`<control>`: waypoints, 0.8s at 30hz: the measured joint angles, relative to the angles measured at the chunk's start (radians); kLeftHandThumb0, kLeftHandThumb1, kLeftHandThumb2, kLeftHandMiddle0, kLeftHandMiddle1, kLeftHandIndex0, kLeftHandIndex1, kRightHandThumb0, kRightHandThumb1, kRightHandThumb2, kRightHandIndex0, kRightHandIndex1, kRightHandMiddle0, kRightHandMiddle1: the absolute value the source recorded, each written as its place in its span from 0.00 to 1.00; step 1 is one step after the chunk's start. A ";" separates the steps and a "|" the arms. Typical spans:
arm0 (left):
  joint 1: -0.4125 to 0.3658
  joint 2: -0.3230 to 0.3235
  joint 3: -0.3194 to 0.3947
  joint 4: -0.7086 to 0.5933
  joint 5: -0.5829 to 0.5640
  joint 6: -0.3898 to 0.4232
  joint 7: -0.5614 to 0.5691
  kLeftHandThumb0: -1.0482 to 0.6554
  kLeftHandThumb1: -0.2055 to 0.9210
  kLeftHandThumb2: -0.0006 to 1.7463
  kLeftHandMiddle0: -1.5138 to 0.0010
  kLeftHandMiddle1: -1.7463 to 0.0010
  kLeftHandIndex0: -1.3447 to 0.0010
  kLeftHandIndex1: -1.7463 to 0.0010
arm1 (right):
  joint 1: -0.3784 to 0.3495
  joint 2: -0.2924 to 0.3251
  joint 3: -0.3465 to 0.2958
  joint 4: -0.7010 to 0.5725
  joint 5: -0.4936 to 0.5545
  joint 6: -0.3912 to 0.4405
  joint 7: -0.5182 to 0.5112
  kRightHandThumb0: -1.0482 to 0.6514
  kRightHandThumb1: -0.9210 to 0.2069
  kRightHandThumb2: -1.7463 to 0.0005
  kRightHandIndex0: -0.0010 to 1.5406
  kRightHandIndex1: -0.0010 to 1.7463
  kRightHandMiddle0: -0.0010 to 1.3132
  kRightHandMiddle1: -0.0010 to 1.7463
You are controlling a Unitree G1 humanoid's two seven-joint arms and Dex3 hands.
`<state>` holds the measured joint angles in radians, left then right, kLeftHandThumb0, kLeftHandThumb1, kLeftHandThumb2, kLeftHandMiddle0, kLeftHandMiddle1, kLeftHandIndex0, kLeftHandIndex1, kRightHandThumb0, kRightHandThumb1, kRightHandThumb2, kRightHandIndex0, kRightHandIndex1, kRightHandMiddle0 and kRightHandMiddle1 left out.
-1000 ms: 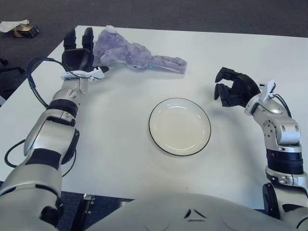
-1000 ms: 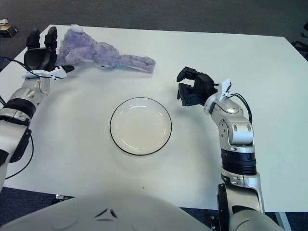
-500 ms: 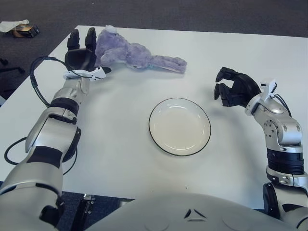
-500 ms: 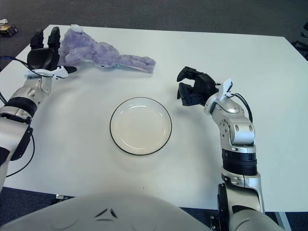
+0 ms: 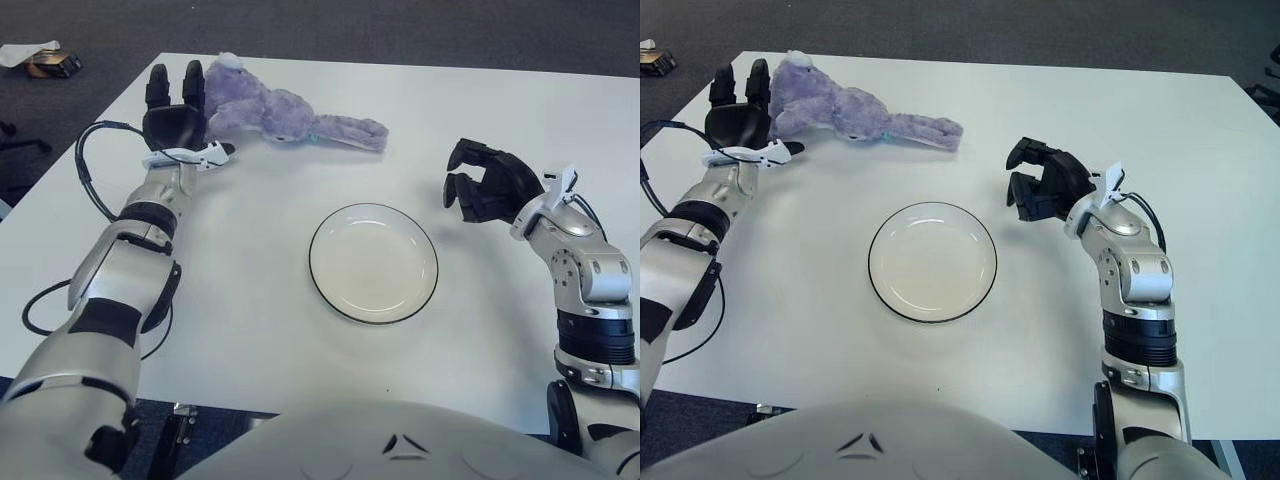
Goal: Put the doll into the plate.
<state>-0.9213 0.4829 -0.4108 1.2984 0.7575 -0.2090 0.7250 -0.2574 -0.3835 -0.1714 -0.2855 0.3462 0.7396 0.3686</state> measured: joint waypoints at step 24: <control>-0.022 -0.019 -0.147 0.050 0.118 0.196 0.385 0.10 0.82 0.27 1.00 1.00 1.00 1.00 | 0.026 -0.022 -0.003 -0.164 0.049 0.123 0.003 0.61 0.74 0.09 0.50 1.00 0.44 0.98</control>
<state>-0.9432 0.4634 -0.5583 1.3481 0.8755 -0.0130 1.1103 -0.2315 -0.4058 -0.1748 -0.4497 0.3956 0.8623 0.3720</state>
